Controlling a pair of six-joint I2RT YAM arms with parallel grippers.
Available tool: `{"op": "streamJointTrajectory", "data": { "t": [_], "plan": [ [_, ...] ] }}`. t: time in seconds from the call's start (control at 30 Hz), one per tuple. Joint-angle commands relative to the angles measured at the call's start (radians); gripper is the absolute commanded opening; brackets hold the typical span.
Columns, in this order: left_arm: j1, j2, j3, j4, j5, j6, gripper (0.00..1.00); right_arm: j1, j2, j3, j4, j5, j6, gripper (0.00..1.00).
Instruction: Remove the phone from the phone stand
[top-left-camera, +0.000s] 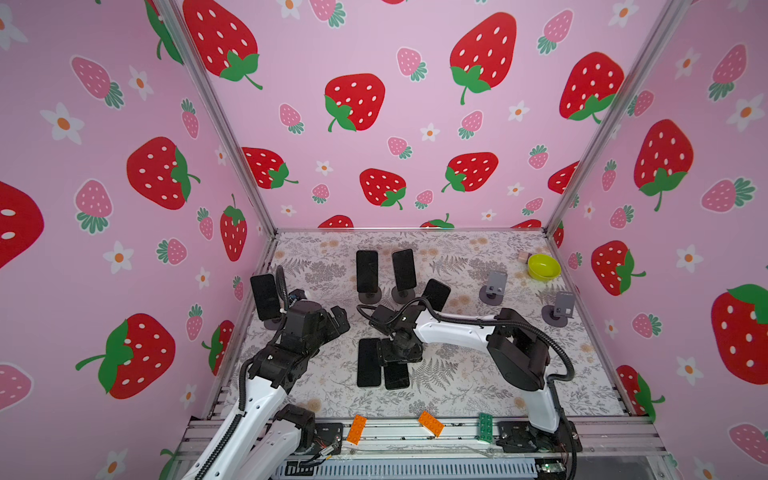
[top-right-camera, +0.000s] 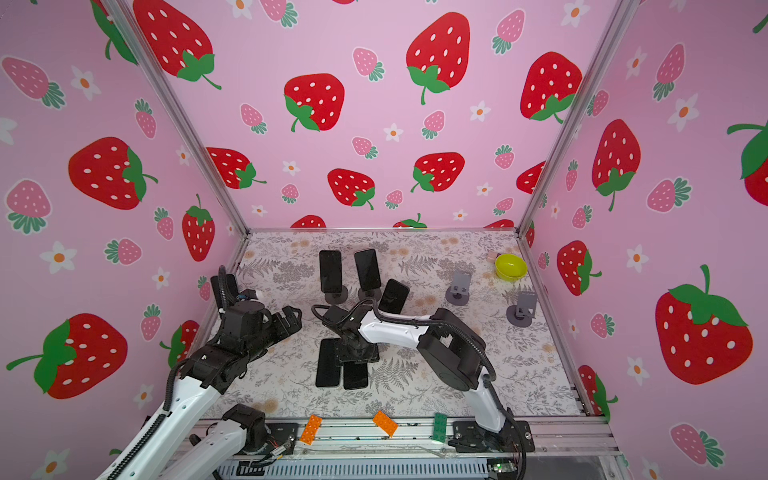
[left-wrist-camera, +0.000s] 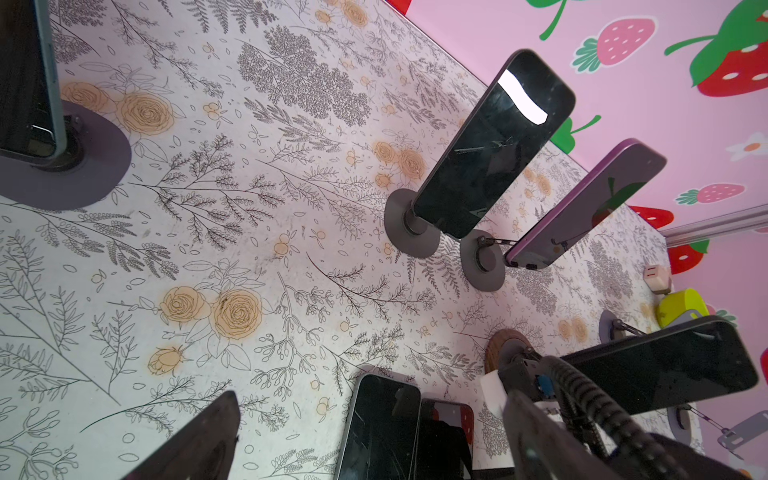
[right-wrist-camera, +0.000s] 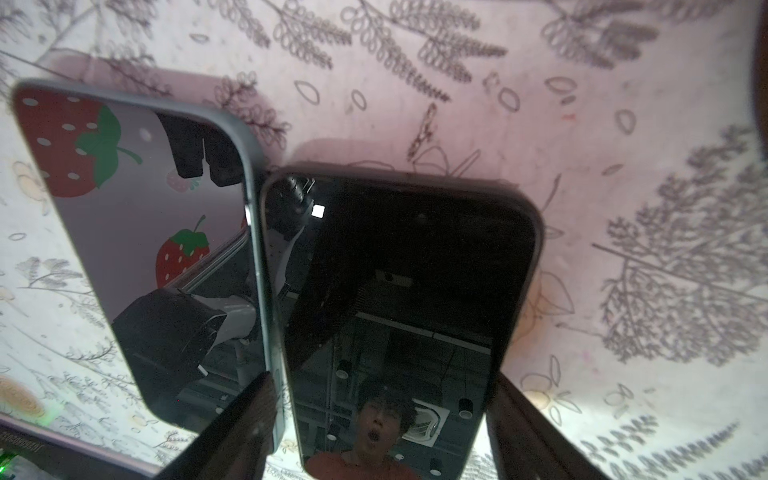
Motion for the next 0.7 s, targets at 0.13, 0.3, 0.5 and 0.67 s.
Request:
{"op": "streamJointTrajectory", "data": {
  "t": [0.13, 0.3, 0.5, 0.67],
  "plan": [
    [0.004, -0.01, -0.005, -0.016, -0.004, 0.0, 1.0, 0.0, 0.11, -0.057, -0.043, -0.069, 0.047, 0.8],
    [0.004, -0.014, 0.009, -0.027, -0.014, 0.007, 1.0, -0.019, 0.108, -0.057, -0.05, -0.063, 0.056, 0.79],
    [0.004, -0.009, 0.025, -0.029, -0.018, 0.008, 1.0, -0.033, 0.11, -0.015, -0.085, -0.055, 0.034, 0.8],
    [0.004, 0.0, 0.042, -0.039, -0.029, 0.007, 1.0, -0.032, 0.142, 0.076, -0.151, -0.031, -0.012, 0.88]
  ]
}}
